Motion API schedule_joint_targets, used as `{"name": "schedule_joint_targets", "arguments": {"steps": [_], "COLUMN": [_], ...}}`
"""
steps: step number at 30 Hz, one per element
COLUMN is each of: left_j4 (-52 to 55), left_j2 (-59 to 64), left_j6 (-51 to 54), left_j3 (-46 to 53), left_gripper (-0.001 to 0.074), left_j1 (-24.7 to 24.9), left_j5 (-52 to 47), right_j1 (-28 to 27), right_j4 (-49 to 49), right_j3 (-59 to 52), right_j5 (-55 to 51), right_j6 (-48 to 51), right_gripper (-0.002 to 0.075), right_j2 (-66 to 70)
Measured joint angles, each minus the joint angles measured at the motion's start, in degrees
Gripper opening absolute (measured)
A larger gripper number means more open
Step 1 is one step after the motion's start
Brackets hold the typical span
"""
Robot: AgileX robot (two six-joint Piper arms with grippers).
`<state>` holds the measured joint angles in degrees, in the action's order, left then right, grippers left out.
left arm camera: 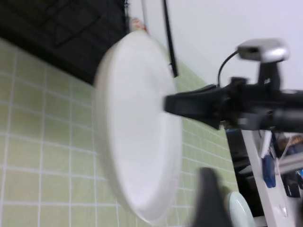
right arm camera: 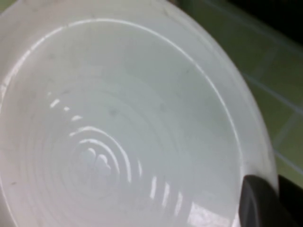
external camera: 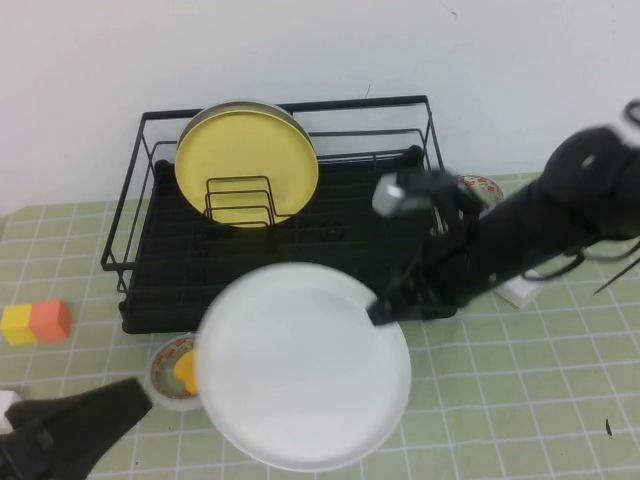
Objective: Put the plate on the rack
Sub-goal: Hand over the plate, then place the plate on the rack
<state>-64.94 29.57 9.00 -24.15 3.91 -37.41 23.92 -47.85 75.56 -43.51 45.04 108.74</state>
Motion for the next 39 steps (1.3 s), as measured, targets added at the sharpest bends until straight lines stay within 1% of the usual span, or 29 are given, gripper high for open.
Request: {"name": "schedule_joint_targets", "arguments": {"steps": [2,4,6,9,12,14,16,18,19,20,21,23,26,29,31,32,35,39], "left_j4": [-1.6,-2.3,-2.7,-3.1,-3.5,-3.9,-4.7,-6.3,-7.2,-8.7,-9.9,-12.7,-18.5,-26.2,-29.4,-30.0,-30.8,-31.5], "left_j2": [0.0,0.2,1.0,3.5,7.0,9.6,11.7,13.4,14.1,14.7,15.0,15.9,17.3,18.0,18.1,18.1,18.8,21.6], "left_j6": [3.1,5.1,7.4,10.1,14.4,18.0,21.6,25.6,28.6,32.3,35.7,45.4,61.2,81.6,95.3,102.5,117.1,125.9], "left_j3": [0.0,0.0,0.0,0.0,0.0,0.0,0.0,0.0,0.0,-0.1,-0.1,-0.1,-0.1,-0.1,-0.2,-0.7,-3.0,-7.8], "left_gripper": [0.0426,0.0498,0.0527,0.0524,0.0485,0.0429,0.0337,0.0223,0.0159,0.0115,0.0103,0.0105,0.0105,0.0105,0.0105,0.0105,0.0105,0.0105], "left_j1": [0.0,0.0,0.0,0.0,0.0,0.0,0.0,0.0,0.0,0.1,0.1,0.1,0.1,0.1,0.1,0.1,0.1,0.1], "left_j5": [0.0,0.5,1.5,2.4,2.6,2.6,2.5,2.4,2.2,1.8,1.7,2.6,4.0,5.4,6.0,6.6,9.1,11.0], "right_j1": [0.5,1.4,2.4,3.7,4.3,4.3,4.3,4.3,4.3,4.3,4.0,3.8,3.7,3.7,3.6,3.3,2.1,-0.9], "right_j4": [-2.2,-4.8,-7.3,-10.4,-14.6,-17.6,-19.3,-20.3,-20.4,-20.4,-20.4,-20.7,-21.6,-22.0,-20.5,-19.3,-14.1,-9.4], "right_j3": [0.0,0.0,0.0,0.0,0.0,0.0,0.0,0.0,0.0,0.0,0.0,0.0,0.0,0.1,0.9,1.8,4.7,8.0], "right_j5": [-1.2,-2.4,-3.6,-5.0,-6.5,-7.1,-7.3,-7.3,-7.2,-6.5,-6.4,-6.7,-7.0,-7.6,-8.7,-9.5,-11.6,-14.2], "right_j6": [2.5,5.3,7.9,11.1,16.4,21.2,26.3,30.0,31.1,31.9,32.8,33.9,34.5,34.6,34.7,34.7,34.7,31.9], "right_gripper": [0.0009,0.0009,0.0009,0.0009,0.0009,0.0011,0.0015,0.0022,0.003,0.0037,0.0053,0.0099,0.0232,0.0398,0.0471,0.0487,0.0514,0.0522], "right_j2": [-3.2,-5.7,-7.9,-9.7,-10.4,-10.4,-10.4,-10.4,-10.4,-10.4,-10.4,-10.4,-10.4,-10.9,-12.0,-12.5,-14.9,-18.1]}}
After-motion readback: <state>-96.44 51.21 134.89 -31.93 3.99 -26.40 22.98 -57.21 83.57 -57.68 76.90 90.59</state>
